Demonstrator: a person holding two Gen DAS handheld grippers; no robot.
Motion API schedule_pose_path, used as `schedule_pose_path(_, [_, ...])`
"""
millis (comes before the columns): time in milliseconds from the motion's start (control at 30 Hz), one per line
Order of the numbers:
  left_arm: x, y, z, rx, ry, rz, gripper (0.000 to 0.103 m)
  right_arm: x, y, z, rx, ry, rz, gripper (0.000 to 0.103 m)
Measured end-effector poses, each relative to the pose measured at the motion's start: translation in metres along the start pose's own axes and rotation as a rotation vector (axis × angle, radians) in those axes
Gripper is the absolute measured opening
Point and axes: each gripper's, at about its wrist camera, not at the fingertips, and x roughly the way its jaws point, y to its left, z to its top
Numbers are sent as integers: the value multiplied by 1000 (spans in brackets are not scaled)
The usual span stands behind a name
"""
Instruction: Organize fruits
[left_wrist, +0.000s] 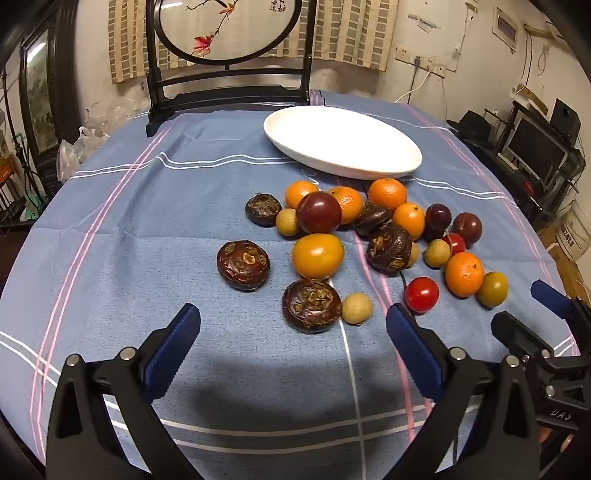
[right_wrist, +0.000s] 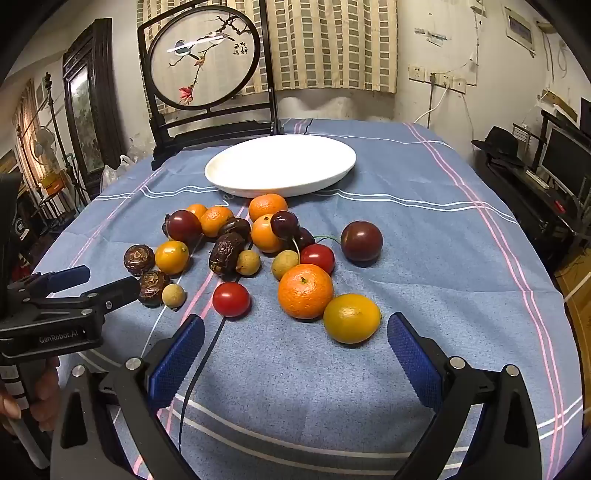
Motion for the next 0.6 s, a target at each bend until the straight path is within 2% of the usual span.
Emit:
schedule_pose_path(200, [-2, 5, 1, 12, -5, -21, 99, 1, 1, 0, -9, 3, 0, 100])
schedule_pose_path(233, [-4, 5, 0, -7, -6, 20, 99, 1, 1, 1, -9, 4, 1, 100])
schedule_pose_path(600, [0, 1, -1, 13, -10, 39, 99, 1, 1, 0, -11, 3, -3, 100])
